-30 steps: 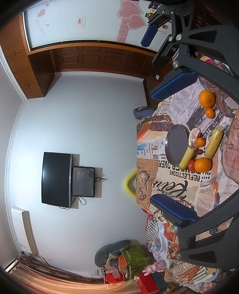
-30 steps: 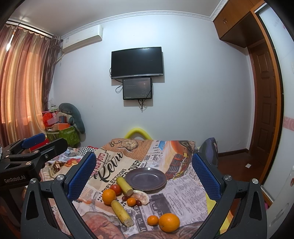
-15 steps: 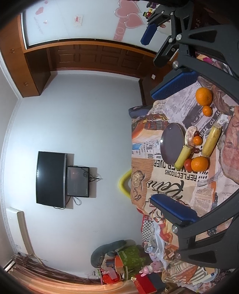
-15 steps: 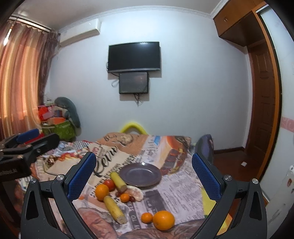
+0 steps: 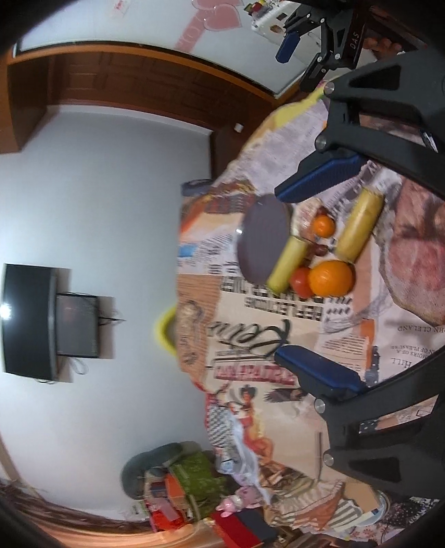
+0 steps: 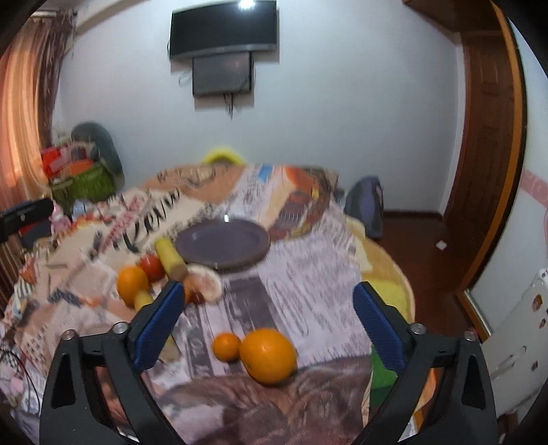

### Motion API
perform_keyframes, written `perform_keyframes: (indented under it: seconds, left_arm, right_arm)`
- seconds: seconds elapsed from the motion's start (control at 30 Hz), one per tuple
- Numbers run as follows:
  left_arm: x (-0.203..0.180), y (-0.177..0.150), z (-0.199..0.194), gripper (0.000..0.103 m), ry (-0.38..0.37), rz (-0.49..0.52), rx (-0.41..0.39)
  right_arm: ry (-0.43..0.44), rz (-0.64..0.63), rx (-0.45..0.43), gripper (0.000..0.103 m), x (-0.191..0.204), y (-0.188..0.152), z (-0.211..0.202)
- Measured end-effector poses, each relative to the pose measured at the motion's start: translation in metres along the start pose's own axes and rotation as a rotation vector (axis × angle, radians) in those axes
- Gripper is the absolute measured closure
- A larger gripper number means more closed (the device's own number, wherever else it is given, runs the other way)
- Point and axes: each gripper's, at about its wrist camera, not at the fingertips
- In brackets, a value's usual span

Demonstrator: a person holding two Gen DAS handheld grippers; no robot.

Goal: Organize fruits
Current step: 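Grasp the large orange with the right tool while the left tool grasps another orange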

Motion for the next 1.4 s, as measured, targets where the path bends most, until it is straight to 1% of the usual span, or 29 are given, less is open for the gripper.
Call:
perform_keyframes:
  seconds: [0.1, 0.17, 0.27, 0.4, 0.47, 0.57, 0.67, 0.73, 0.9, 1.1, 1.23, 1.27, 1.4]
  left_arm:
    - [0.008, -0.011, 0.023, 0.017, 0.021, 0.004, 0.064]
    - [0.012, -0.017, 0.037, 0.017, 0.029, 0.006, 0.107]
    - [0.018, -0.028, 0.058, 0.017, 0.021, 0.006, 0.178]
    - [0.022, -0.037, 0.081, 0.017, 0.013, -0.004, 0.246]
    - [0.022, -0.04, 0.092, 0.017, 0.005, -0.008, 0.271]
    - [0.02, -0.044, 0.108, 0.017, 0.001, -0.004, 0.3]
    - [0.02, -0.047, 0.121, 0.018, -0.006, -0.007, 0.318]
    - [0.019, -0.049, 0.13, 0.023, -0.011, -0.006, 0.334]
    - [0.021, -0.055, 0.152, 0.031, 0.004, -0.013, 0.375]
    - [0.019, -0.059, 0.162, 0.036, -0.012, -0.016, 0.387]
    - [0.019, -0.061, 0.17, 0.046, -0.039, -0.032, 0.407]
    - [0.019, -0.06, 0.171, 0.047, -0.049, -0.041, 0.412]
    - [0.018, -0.06, 0.17, 0.048, -0.049, -0.034, 0.408]
  right_arm:
    - [0.019, 0.004, 0.07, 0.015, -0.004, -0.009, 0.017]
    - [0.023, 0.013, 0.116, 0.017, -0.007, -0.015, 0.028]
    - [0.023, 0.035, 0.191, 0.023, -0.012, -0.025, 0.049]
    - [0.055, 0.086, 0.269, 0.025, -0.02, -0.04, 0.065]
    - [0.067, 0.095, 0.291, 0.026, -0.018, -0.043, 0.072]
    - [0.071, 0.099, 0.31, 0.028, -0.016, -0.047, 0.079]
    - [0.094, 0.115, 0.333, 0.032, -0.018, -0.049, 0.086]
    - [0.105, 0.118, 0.342, 0.032, -0.017, -0.05, 0.09]
    - [0.136, 0.122, 0.367, 0.04, -0.013, -0.051, 0.097]
    - [0.135, 0.112, 0.368, 0.04, -0.012, -0.049, 0.101]
    - [0.135, 0.111, 0.363, 0.041, -0.012, -0.049, 0.102]
    - [0.135, 0.111, 0.363, 0.041, -0.012, -0.049, 0.102]
    - [0.133, 0.111, 0.359, 0.042, -0.011, -0.048, 0.102]
Point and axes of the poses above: each gripper's, at about its wrist camera, not at the fingertips, and z roughly the way its jaws point, x to its left, y to its top, and after that the axes turned 3 degrees about -y, right-handed
